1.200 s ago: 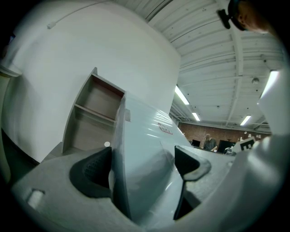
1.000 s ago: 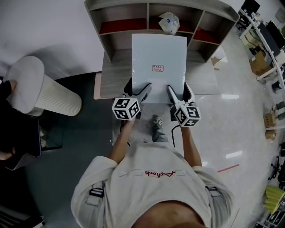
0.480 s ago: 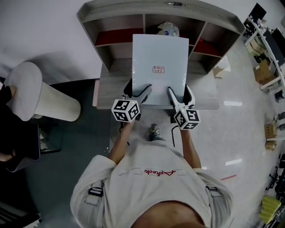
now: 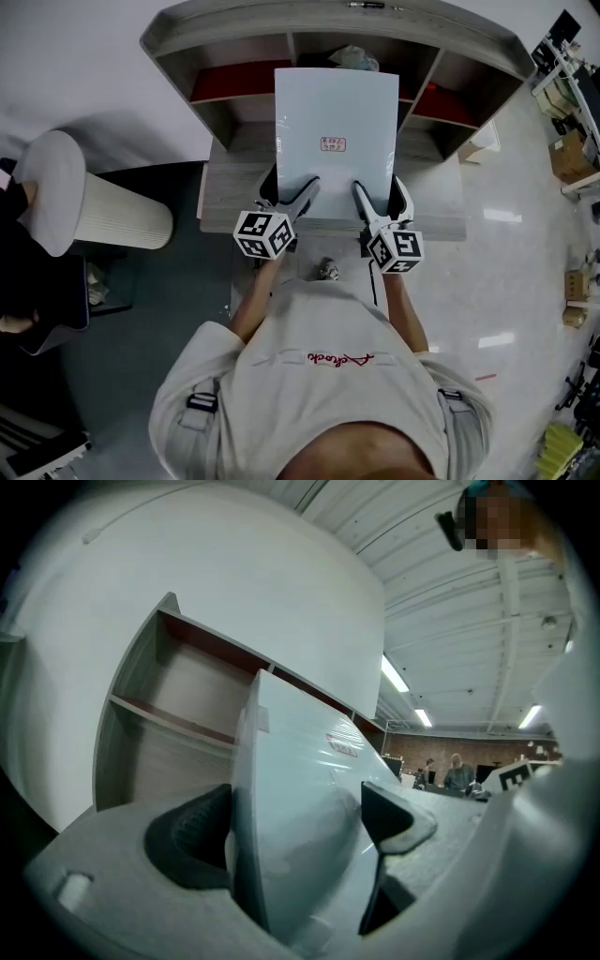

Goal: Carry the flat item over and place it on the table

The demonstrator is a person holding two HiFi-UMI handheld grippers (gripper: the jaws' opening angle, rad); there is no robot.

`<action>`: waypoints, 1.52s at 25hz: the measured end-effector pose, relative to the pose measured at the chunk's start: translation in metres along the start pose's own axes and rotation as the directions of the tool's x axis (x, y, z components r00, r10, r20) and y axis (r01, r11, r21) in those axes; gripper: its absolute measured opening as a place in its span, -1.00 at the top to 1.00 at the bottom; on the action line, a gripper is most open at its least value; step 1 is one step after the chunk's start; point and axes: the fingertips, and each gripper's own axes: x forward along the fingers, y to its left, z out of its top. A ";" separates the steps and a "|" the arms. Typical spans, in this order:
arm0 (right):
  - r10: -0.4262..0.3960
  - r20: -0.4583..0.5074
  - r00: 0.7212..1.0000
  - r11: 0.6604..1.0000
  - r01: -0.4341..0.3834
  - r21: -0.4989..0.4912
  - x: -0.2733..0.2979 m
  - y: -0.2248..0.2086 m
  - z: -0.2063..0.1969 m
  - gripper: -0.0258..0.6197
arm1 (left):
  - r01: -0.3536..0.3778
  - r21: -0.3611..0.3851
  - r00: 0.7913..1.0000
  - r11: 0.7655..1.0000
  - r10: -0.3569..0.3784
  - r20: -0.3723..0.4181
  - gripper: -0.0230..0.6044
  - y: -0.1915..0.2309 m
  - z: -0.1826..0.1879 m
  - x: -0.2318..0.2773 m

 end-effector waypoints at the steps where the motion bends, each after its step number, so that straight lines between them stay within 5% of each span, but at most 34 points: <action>1: 0.001 -0.003 1.000 1.000 -0.001 0.004 0.002 -0.002 -0.003 -0.24 | -0.004 0.001 1.000 1.000 0.004 -0.004 -0.48 0.001 -0.002 0.002; 22: -0.032 -0.067 0.997 0.998 0.035 0.043 -0.007 0.028 -0.049 -0.23 | -0.007 -0.018 0.998 1.000 0.006 -0.067 -0.47 0.028 -0.034 -0.032; 38: -0.058 -0.249 0.967 0.991 0.085 0.099 -0.005 0.018 -0.127 -0.23 | -0.062 -0.129 0.974 0.990 0.032 -0.223 -0.47 0.059 -0.112 -0.034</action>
